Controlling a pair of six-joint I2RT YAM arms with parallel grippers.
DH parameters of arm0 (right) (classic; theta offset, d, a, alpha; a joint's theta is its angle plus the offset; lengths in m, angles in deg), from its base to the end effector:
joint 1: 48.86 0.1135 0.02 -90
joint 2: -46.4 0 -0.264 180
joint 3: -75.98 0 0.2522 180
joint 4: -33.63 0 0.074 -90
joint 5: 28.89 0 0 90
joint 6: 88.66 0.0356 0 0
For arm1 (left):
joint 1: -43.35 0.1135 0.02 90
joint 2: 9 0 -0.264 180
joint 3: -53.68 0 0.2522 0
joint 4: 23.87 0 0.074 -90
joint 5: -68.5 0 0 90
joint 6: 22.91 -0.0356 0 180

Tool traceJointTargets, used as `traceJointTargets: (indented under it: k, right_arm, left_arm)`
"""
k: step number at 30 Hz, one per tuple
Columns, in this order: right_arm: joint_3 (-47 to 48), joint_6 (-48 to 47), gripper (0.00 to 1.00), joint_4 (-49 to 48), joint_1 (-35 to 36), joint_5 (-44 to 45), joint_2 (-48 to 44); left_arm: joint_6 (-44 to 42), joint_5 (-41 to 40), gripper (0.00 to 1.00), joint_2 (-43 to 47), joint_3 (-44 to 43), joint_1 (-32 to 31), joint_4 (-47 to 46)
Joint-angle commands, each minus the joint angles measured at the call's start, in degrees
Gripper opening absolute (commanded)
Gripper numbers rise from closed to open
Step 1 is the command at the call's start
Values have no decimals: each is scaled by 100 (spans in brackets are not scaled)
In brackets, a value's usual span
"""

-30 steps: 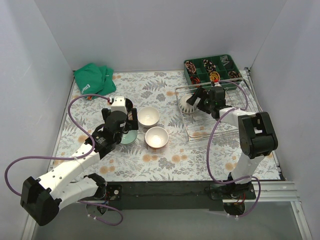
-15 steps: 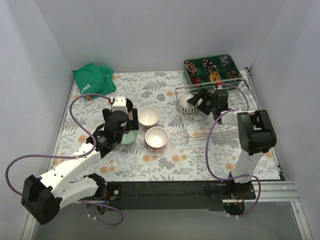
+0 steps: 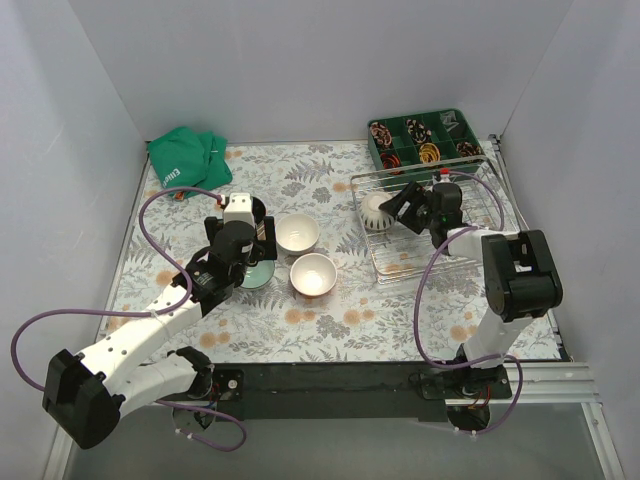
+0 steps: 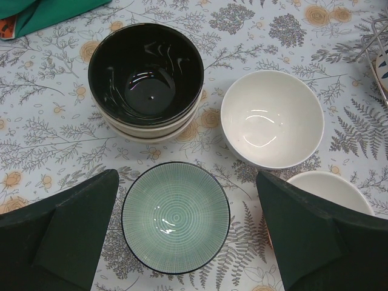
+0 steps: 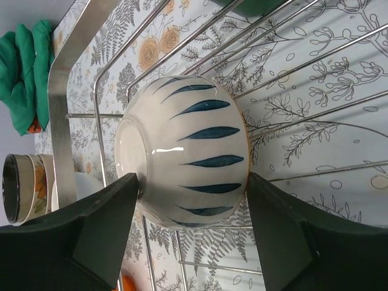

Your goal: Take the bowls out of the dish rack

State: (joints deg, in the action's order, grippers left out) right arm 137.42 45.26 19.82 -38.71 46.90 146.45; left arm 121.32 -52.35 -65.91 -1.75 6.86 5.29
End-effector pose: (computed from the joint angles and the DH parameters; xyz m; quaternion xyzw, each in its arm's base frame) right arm 0.3544 0.0723 0.1706 0.1790 0.8193 0.3358 0.4289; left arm 0.1861 -0.1149 0.2749 -0.2593 0.8072 -0.1773 0.4998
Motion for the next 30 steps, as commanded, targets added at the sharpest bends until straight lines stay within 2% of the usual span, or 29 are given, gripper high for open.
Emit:
traceJointTargets:
  k: [1, 6, 10, 21, 23, 24, 27, 30]
  right_arm:
    - [-92, -270, 28, -143, 39, 42, -582]
    - [-154, -550, 7, -134, 39, 121, -838]
    - [-189, -744, 1, -126, 31, 95, -1022]
    - [-57, -1158, 1, 200, 39, 68, -1032]
    - [-66, -1158, 6, 208, 39, 51, -996]
    - [-57, -1158, 16, 235, 31, 59, -961]
    - [13, -1289, 35, 348, 31, 24, -909]
    - [127, -1412, 42, 515, 31, 129, -900]
  left_arm:
    - [-36, -35, 98, 22, 27, 28, -46]
    - [-45, -26, 98, 22, 27, 19, -46]
    - [-36, -35, 98, 22, 36, 19, -46]
    - [-54, -44, 98, 4, 36, 19, -46]
    - [-54, -44, 98, -14, 36, 28, -46]
    - [-54, -44, 98, -14, 36, 28, -46]
    - [-45, -44, 98, -14, 45, 28, -46]
    - [-54, -35, 98, -40, 45, 28, -37]
